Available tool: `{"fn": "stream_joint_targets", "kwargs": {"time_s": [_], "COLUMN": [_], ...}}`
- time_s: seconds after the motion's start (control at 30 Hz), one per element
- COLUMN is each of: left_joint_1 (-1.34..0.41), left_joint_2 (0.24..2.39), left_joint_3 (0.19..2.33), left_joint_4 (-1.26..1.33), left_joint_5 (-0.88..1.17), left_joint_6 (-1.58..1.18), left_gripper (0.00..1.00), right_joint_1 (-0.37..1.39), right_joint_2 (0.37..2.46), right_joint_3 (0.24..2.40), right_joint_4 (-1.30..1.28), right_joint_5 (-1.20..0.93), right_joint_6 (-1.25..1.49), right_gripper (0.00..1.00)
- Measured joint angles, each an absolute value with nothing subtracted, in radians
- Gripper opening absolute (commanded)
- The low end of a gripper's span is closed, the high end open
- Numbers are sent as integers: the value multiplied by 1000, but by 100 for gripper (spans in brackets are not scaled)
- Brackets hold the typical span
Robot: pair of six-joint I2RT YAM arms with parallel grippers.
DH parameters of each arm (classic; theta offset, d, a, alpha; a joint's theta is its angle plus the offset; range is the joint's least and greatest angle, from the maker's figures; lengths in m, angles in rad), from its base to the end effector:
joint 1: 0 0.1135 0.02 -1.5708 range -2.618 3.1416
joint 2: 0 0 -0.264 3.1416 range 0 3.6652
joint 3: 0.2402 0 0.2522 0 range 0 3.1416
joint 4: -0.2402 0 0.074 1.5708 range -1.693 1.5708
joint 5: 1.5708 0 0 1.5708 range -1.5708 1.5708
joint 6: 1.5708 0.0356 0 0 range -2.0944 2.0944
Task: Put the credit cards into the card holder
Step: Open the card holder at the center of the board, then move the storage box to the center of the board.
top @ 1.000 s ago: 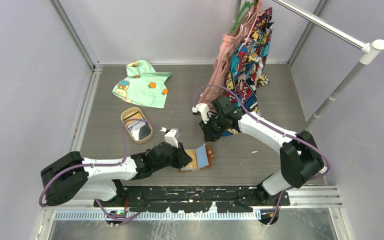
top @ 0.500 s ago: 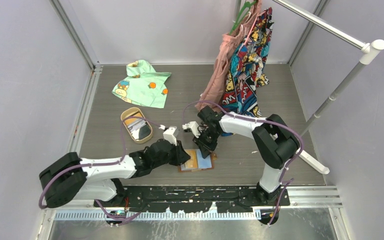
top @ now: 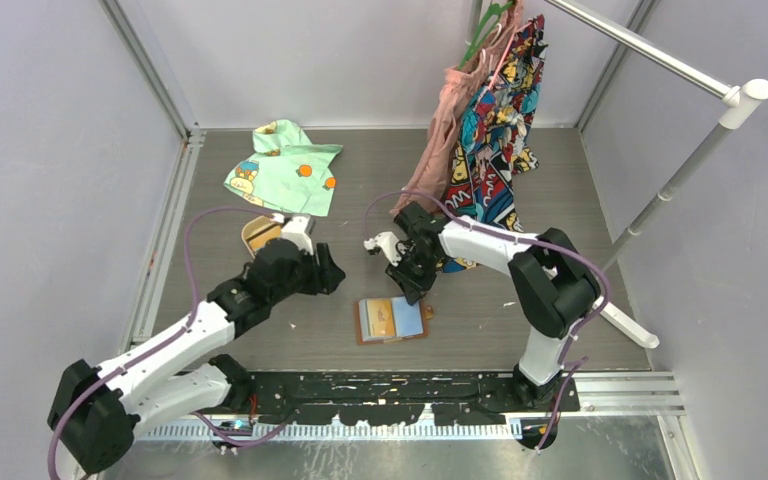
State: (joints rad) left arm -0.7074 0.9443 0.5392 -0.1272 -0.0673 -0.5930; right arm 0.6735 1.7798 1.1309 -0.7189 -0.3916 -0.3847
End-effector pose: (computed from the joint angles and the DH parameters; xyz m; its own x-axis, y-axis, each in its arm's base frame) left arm 0.1599 -0.1336 0.2304 -0.6576 -0.1713 -0.7336 0.2856 0.8444 -0.4532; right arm 0.2477 0.2150 0.1668 -0.4707 -0.8194 -0.3272 -0.8774 0.3959 0.2708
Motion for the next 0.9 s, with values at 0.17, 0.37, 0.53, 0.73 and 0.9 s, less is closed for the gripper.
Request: {"fn": "stream_joint_targets", "kwargs": {"time_s": [0.17, 0.37, 0.53, 0.73, 0.9], "left_joint_1": [-543, -345, -236, -229, -213], "left_joint_2": [962, 1148, 1328, 1551, 1610], "left_joint_3": [693, 950, 1071, 1193, 1195], "left_joint_4": [-297, -489, -609, -736, -762], "left_joint_5": [-33, 20, 48, 8, 40], "left_joint_6": [-501, -331, -187, 108, 257], "left_gripper": [68, 71, 63, 64, 62], "right_joint_1": [669, 638, 581, 593, 595], "right_joint_2": [1659, 1540, 1579, 1579, 1582], "right_joint_3": [1161, 1346, 1374, 1278, 1278], "right_joint_4": [-748, -749, -714, -738, -739], "right_joint_5": [-420, -536, -654, -738, -791], "right_joint_6": [-424, -425, -384, -383, -385], "right_gripper": [91, 99, 99, 96, 94]}}
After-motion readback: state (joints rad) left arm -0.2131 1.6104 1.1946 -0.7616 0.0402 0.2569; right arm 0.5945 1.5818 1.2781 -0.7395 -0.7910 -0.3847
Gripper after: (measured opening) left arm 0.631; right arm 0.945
